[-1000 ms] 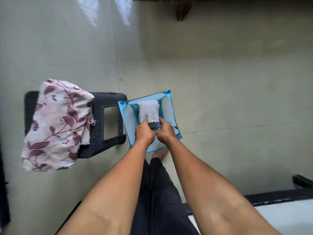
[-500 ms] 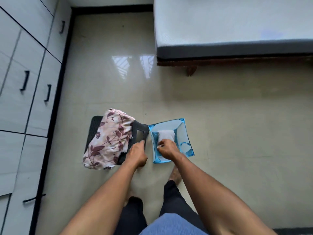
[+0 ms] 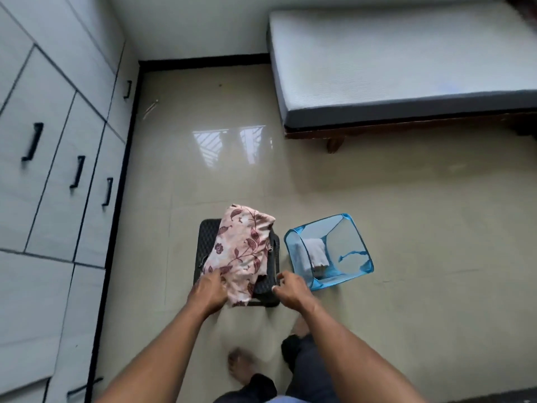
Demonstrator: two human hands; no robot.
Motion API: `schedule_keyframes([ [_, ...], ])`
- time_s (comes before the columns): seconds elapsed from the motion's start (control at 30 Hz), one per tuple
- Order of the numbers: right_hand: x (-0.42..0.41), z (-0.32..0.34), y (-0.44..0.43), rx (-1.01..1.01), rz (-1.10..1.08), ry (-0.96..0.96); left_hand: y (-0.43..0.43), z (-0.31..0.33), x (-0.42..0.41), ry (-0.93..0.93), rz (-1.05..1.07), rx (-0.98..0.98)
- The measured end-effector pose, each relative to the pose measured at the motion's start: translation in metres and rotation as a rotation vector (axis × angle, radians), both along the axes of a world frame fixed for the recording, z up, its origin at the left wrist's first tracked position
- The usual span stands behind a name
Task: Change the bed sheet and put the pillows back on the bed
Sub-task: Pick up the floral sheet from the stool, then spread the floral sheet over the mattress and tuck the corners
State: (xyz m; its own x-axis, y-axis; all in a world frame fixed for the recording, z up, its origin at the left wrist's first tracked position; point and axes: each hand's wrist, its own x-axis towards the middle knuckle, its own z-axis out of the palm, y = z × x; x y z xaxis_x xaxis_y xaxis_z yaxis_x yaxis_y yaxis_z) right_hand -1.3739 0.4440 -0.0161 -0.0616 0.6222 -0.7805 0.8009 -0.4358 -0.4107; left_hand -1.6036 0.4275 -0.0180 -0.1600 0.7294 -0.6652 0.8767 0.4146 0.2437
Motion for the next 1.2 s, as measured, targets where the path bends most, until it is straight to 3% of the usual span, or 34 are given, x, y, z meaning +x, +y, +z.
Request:
schedule_keyframes([
  [0.4, -0.044, -0.005, 0.054, 0.03, -0.076, 0.065, 0.085, -0.023, -0.058, 0.003, -0.1, -0.048],
  [0.63, -0.063, -0.022, 0.056, 0.043, -0.342, -0.015, 0.124, -0.062, -0.075, -0.086, -0.077, -0.17],
  [0.93, -0.123, -0.076, -0.004, -0.019, -0.733, -0.109, 0.148, -0.166, -0.064, -0.251, 0.27, -0.241],
  [1.03, -0.144, -0.076, -0.042, -0.036, -0.874, -0.141, 0.142, -0.167, -0.06, -0.195, 0.242, -0.223],
  [1.2, -0.167, -0.04, -0.092, 0.001, -1.084, -0.148, 0.15, -0.137, -0.059, -0.348, 0.106, -0.314],
])
